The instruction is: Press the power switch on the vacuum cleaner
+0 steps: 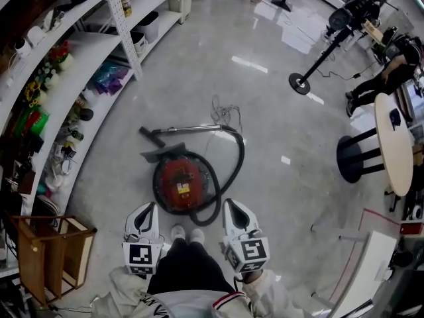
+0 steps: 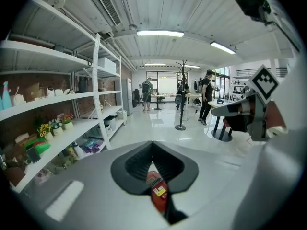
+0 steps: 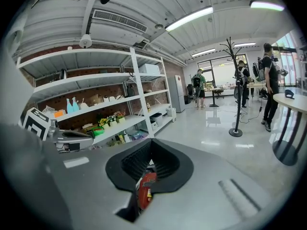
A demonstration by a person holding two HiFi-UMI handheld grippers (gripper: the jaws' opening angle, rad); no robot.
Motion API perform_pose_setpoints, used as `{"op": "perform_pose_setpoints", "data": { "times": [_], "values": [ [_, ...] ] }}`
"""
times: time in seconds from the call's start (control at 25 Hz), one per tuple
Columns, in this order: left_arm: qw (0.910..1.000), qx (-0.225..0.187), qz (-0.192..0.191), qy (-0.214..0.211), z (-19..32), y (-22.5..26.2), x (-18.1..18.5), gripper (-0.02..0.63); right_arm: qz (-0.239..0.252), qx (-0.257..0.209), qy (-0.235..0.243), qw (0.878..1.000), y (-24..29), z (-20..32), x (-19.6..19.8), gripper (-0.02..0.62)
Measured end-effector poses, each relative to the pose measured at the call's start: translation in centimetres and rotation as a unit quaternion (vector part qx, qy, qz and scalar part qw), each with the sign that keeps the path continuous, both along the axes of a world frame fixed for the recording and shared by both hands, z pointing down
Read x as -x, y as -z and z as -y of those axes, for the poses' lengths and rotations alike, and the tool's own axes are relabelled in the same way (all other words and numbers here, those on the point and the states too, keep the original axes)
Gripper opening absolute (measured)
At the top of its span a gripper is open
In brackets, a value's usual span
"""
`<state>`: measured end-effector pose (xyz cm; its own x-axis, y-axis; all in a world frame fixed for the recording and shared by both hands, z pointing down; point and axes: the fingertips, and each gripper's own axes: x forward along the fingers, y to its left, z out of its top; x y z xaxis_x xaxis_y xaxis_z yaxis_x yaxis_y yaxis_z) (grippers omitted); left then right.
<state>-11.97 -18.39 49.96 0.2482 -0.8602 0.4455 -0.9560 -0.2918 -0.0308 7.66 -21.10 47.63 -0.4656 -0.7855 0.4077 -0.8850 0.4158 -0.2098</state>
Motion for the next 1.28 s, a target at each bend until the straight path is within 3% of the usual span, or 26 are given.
{"op": "perform_pose_setpoints", "data": {
  "times": [1.28],
  "values": [
    [0.9969,0.075,-0.025,-0.002,0.8,-12.8,-1.3,0.000,0.001,0.073,-0.007,0.997,-11.2,0.2,1.5,0.000]
  ]
}}
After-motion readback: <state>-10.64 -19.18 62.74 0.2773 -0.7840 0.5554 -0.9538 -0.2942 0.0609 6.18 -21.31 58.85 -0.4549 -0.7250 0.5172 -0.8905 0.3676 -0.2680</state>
